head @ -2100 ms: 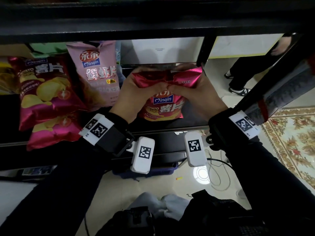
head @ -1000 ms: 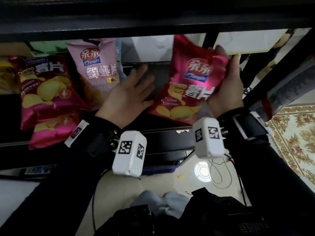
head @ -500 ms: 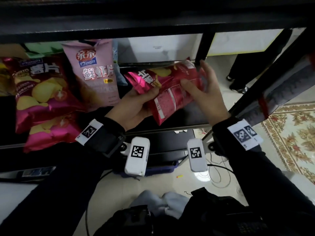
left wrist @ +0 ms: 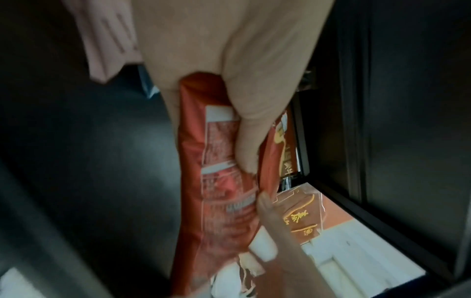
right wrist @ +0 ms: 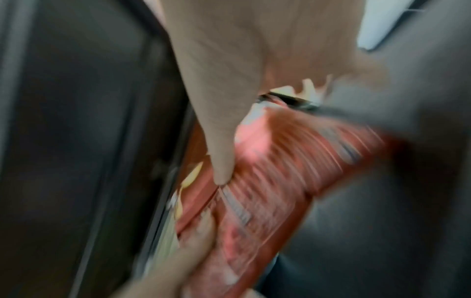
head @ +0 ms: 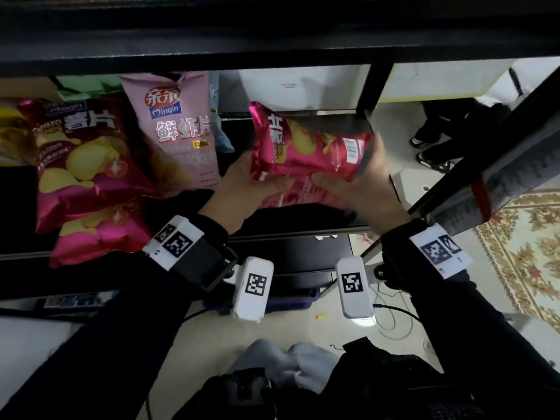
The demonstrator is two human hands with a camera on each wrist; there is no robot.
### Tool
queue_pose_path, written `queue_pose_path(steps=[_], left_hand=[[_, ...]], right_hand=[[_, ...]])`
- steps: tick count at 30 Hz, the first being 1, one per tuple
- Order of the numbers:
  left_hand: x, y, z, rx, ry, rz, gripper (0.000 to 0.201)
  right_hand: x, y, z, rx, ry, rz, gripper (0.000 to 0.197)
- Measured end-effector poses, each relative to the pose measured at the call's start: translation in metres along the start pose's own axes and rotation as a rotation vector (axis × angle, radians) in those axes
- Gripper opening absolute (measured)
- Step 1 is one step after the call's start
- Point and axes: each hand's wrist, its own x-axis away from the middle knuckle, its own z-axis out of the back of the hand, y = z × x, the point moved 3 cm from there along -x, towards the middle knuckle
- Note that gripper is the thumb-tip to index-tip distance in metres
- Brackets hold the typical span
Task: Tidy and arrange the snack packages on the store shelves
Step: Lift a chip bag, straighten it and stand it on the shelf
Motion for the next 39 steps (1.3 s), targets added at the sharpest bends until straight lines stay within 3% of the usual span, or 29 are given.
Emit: queue_pose_path(steps=[2, 3, 6, 9, 11, 13, 17, 20, 26, 30, 36, 39], left_hand=[[0.000, 0.005, 0.003, -0.080, -0.061, -0.030, 0.054], [0.000, 0.011, 0.002, -0.131, -0.114, -0.055, 0.052], [0.002, 0.031, 0.000, -0.327, -0.227, -0.153, 0.047], [0.003, 0.048, 0.009, -0.253, -0.104, -0.263, 0.052], [0.006, 0.053, 0.017, -0.113, 0.041, -0.307, 0.044], [0.010, 0.052, 0.019, 0.005, 0.090, -0.317, 0.032], [0.014, 0.047, 0.022, 0.068, 0.108, -0.295, 0.015], [0.014, 0.047, 0.020, 0.048, 0.122, -0.328, 0.020], [0.013, 0.053, 0.016, -0.024, 0.067, -0.350, 0.017], [0.011, 0.055, 0.014, 0.208, 0.093, -0.356, 0.021], [0.005, 0.048, 0.006, 0.529, 0.002, -0.292, 0.017], [-0.001, 0.039, 0.003, 0.503, -0.126, -0.198, 0.015]], right_hand=[[0.001, -0.019, 0.001, 0.280, 0.002, 0.166, 0.110], [0.001, -0.033, -0.003, 0.308, -0.048, 0.271, 0.101], [-0.003, -0.070, -0.012, 0.167, -0.244, 0.357, 0.061], [-0.014, -0.082, -0.007, -0.059, -0.246, 0.329, 0.038], [-0.016, -0.078, -0.004, -0.270, -0.272, 0.271, 0.033], [-0.016, -0.070, -0.006, -0.440, -0.335, 0.198, 0.032], [-0.015, -0.060, -0.011, -0.414, -0.414, 0.136, 0.028], [-0.012, -0.059, -0.012, -0.421, -0.371, 0.139, 0.022], [-0.012, -0.061, -0.010, -0.446, -0.359, 0.193, 0.013], [-0.012, -0.061, -0.007, -0.552, -0.320, 0.294, 0.030], [-0.013, -0.057, -0.010, -0.641, -0.226, 0.254, 0.027], [-0.017, -0.052, -0.013, -0.641, -0.147, 0.179, 0.015]])
